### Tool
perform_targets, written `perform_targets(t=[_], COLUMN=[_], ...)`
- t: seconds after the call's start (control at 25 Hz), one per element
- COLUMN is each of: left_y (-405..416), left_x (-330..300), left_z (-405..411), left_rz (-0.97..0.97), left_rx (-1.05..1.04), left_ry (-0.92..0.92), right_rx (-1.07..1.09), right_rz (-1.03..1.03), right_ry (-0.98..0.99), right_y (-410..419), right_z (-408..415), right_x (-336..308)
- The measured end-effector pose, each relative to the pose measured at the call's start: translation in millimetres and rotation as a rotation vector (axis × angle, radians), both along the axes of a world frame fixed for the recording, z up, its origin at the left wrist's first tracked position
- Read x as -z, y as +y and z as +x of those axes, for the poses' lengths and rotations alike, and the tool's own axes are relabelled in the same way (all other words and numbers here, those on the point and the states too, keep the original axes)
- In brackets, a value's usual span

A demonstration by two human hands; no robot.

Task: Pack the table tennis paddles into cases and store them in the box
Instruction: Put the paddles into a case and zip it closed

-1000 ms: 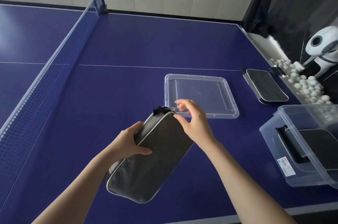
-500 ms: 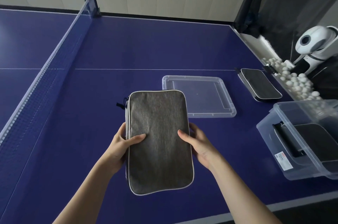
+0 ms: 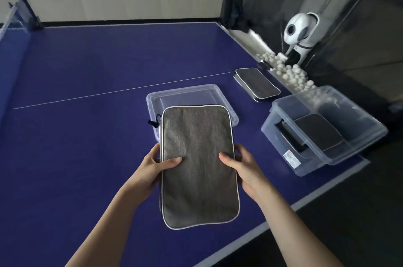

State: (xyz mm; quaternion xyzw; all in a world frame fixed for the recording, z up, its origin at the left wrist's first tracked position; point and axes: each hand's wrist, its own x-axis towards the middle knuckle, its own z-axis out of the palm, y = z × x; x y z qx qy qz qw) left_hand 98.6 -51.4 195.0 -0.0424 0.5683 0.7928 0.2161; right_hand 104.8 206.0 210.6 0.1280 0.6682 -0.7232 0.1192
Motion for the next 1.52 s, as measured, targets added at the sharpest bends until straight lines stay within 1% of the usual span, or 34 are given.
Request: perform_targets(t=[0.16, 0.28, 0.4, 0.56, 0.64, 0.72, 0.8, 0.88, 0.96, 1.04, 1.16, 1.24, 1.36, 1.4, 1.48, 1.52], left_y=[62, 117, 190, 285, 330, 369, 403, 431, 455, 477, 507, 519, 513, 503, 478, 468], left_x=[-11, -20, -30, -39, -44, -47, -51, -54, -54, -51, -42, -39, -39, -39, -41, -44], left_z=[-14, -20, -19, -5, 3, 8, 7, 0, -11, -23, -47, -65, -97, -107, -130, -139], left_rz=[-0.017, -0.031, -0.034, 0.022, 0.052, 0.101, 0.184, 0.283, 0.367, 0.408, 0.430, 0.428, 0.323, 0.312, 0.319, 0.274], left_rx=[0.080, 0.098, 0.097, 0.052, -0.005, -0.107, -0.226, -0.343, -0.432, -0.480, -0.481, -0.424, -0.238, -0.230, -0.319, -0.338], left_ry=[0.028, 0.035, 0.043, 0.045, 0.056, 0.042, 0.017, -0.026, -0.065, -0.076, -0.058, -0.025, 0.033, 0.036, 0.003, -0.001], right_rx=[0.081, 0.133, 0.170, 0.159, 0.157, 0.204, 0.250, 0.259, 0.283, 0.339, 0.471, 0.516, 0.463, 0.437, 0.369, 0.323], right_rz=[-0.028, -0.028, -0.015, 0.032, 0.033, 0.001, -0.130, -0.282, -0.364, -0.400, -0.391, -0.387, -0.354, -0.334, -0.286, -0.252], right_ry=[0.013, 0.020, 0.030, 0.045, 0.063, 0.058, 0.063, 0.083, 0.080, 0.086, 0.130, 0.158, 0.140, 0.136, 0.127, 0.116], right_y=[60, 110, 178, 267, 311, 351, 377, 386, 385, 385, 396, 414, 459, 477, 513, 527], right_z=[10, 18, 26, 37, 45, 54, 61, 60, 49, 29, -10, -33, -77, -89, -115, -126], right_x=[-7, -14, -26, -48, -56, -55, -48, -42, -41, -40, -38, -39, -42, -46, -53, -54])
